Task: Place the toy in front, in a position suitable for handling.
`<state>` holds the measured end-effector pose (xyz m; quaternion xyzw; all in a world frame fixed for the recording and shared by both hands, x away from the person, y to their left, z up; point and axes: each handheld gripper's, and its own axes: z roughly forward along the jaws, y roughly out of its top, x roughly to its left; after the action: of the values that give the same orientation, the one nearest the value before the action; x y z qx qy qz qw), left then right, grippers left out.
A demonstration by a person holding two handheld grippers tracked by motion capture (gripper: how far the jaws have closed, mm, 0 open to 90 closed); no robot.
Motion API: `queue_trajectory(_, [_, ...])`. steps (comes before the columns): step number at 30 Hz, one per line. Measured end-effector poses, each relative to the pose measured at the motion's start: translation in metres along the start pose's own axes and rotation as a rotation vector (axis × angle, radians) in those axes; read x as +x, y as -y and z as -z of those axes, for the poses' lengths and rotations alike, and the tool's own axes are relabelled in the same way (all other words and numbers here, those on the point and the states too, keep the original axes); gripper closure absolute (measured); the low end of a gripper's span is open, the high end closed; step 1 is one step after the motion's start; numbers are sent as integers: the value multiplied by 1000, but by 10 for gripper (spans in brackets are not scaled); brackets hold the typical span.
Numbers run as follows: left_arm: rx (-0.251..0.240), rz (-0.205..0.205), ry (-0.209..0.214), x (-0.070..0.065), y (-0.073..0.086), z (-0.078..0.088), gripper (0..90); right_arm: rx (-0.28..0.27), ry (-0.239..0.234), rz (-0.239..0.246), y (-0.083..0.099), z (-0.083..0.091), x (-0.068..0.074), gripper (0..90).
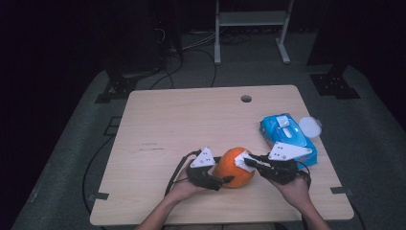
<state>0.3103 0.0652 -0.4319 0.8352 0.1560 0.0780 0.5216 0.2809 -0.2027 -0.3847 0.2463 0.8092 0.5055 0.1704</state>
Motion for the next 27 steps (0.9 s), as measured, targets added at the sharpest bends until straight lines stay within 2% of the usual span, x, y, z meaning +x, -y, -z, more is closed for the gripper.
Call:
queue_trajectory(3, [-43, 0, 22, 0, -9, 14, 332, -28, 6, -32, 0, 6, -6, 810])
queue_trajectory(5, [-40, -4, 26, 0, -11, 17, 338, -29, 2, -61, 4, 6, -12, 810])
queue_trajectory(7, [-2, -12, 20, 0, -9, 15, 338, -16, 0, -73, 7, 3, -14, 810])
queue_trajectory(10, [30, 1, 8, -1, -7, 8, 341, -1, 8, -63, 6, -3, -8, 811])
queue_trajectory(11, [29, 4, 4, -3, -7, 5, 341, -12, -8, -60, 3, -4, -4, 811])
queue_trajectory(12, [32, 0, 1, -4, -8, 4, 341, -21, -33, -48, -2, -7, 1, 811])
queue_trajectory(13, [38, -13, -4, -6, -10, 2, 341, -16, -37, -31, -4, -9, 6, 810])
queue_trajectory(14, [39, -19, -10, -7, -10, 2, 343, -6, -36, 6, -8, -13, 13, 810])
queue_trajectory(16, [24, -5, -4, -5, -8, 6, 360, 2, -21, 34, -9, -15, 16, 810])
queue_trajectory(18, [12, 2, 3, -3, -9, 10, 369, -4, -19, 8, -7, -13, 10, 811])
queue_trajectory(22, [7, 4, 10, -3, -11, 12, 369, 13, 43, -41, 3, -7, -8, 810])
queue_trajectory(23, [5, 6, 12, -3, -11, 11, 369, 11, 44, -45, 5, -7, -9, 811])
queue_trajectory(24, [9, 4, 14, -3, -12, 11, 368, 12, 43, -53, 5, -7, -8, 811])
queue_trajectory(27, [12, 7, 14, -3, -12, 9, 364, 4, 23, -16, -1, -9, 4, 811])
